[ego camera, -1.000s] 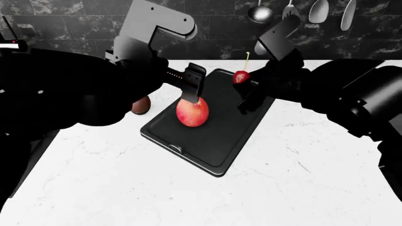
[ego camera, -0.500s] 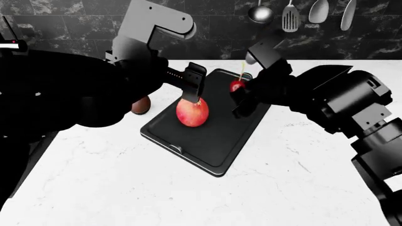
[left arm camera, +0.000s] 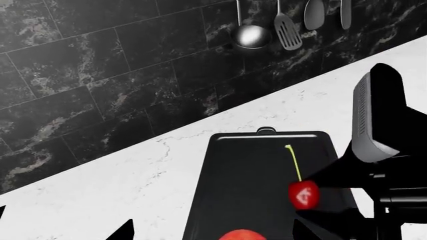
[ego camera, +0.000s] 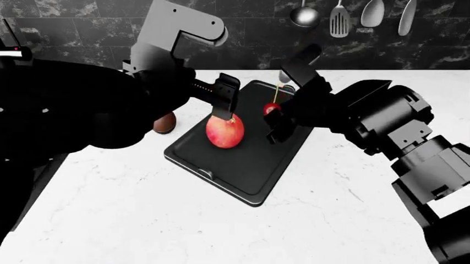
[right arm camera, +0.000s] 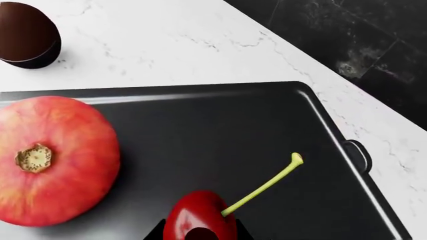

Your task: Pick up the fruits and vegetables and place them in the sink. Turn on the sink faucet to wash them. Then turn the sink off and put them in the tray.

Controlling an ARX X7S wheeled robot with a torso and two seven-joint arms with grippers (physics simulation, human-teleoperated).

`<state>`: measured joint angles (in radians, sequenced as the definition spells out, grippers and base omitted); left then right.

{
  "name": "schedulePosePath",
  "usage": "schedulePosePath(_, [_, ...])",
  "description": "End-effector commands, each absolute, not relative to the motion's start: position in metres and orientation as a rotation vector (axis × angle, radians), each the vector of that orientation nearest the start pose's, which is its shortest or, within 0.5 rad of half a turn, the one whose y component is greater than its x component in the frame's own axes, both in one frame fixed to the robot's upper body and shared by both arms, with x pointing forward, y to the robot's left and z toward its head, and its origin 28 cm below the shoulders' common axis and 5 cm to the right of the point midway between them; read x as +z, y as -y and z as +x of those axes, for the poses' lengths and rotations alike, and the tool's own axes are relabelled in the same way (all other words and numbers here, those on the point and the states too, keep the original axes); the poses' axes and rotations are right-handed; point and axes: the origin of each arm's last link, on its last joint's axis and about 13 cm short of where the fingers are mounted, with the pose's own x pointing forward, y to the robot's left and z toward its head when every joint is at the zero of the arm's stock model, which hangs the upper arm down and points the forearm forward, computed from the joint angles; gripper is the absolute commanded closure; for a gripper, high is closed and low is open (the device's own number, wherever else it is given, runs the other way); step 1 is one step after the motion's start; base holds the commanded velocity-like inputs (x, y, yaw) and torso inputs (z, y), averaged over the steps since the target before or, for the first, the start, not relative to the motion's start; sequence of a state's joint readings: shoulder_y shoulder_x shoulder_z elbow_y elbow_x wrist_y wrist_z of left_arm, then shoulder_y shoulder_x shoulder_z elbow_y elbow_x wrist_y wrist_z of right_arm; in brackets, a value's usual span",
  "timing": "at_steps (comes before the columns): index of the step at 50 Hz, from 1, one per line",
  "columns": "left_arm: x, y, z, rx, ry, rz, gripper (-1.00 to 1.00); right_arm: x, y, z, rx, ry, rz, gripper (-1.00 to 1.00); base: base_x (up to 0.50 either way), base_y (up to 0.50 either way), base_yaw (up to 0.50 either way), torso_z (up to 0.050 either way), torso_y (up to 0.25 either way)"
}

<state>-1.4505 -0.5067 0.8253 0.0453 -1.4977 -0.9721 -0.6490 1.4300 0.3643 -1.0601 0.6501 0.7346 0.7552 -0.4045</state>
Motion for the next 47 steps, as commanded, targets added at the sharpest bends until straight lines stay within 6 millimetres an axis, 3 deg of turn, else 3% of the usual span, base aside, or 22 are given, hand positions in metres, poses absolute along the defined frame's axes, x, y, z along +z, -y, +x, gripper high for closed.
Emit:
schedulePosePath(1, [0.306,-0.178,0.299,-0.400,-0.206,0.201,-1.00,0.234,0.128,0.401,0.650,-0.497,-0.429,1.00,0.00,0.00,0.00,0.000,0.000])
schedulePosePath(14, [0.305,-0.179,0.298,-0.400,-0.205,0.201,-1.00,0.234,0.127,0.400,0.645,-0.514,-0.451,1.00,0.00,0.00,0.00,0.000,0.000])
schedulePosePath(15, [0.305,-0.179,0.298,-0.400,-0.206,0.201,-1.00,0.234,0.127,0.400,0.645,-0.515,-0.452,-1.00,0.00,0.00,0.00,0.000,0.000])
schedulePosePath(31, [0.304,-0.179,0.299,-0.398,-0.211,0.200,-1.00,0.239,0.130,0.398,0.633,-0.517,-0.467,-1.00,0.00,0.00,0.00,0.000,0.000])
schedulePosePath(35, [0.303,-0.179,0.300,-0.397,-0.212,0.199,-1.00,0.262,0.142,0.377,0.598,-0.462,-0.490,-1.00,0.00,0.00,0.00,0.000,0.000])
schedulePosePath(47, [0.304,-0.179,0.299,-0.399,-0.208,0.203,-1.00,0.280,0.148,0.359,0.580,-0.420,-0.509,-1.00,0.00,0.00,0.00,0.000,0.000])
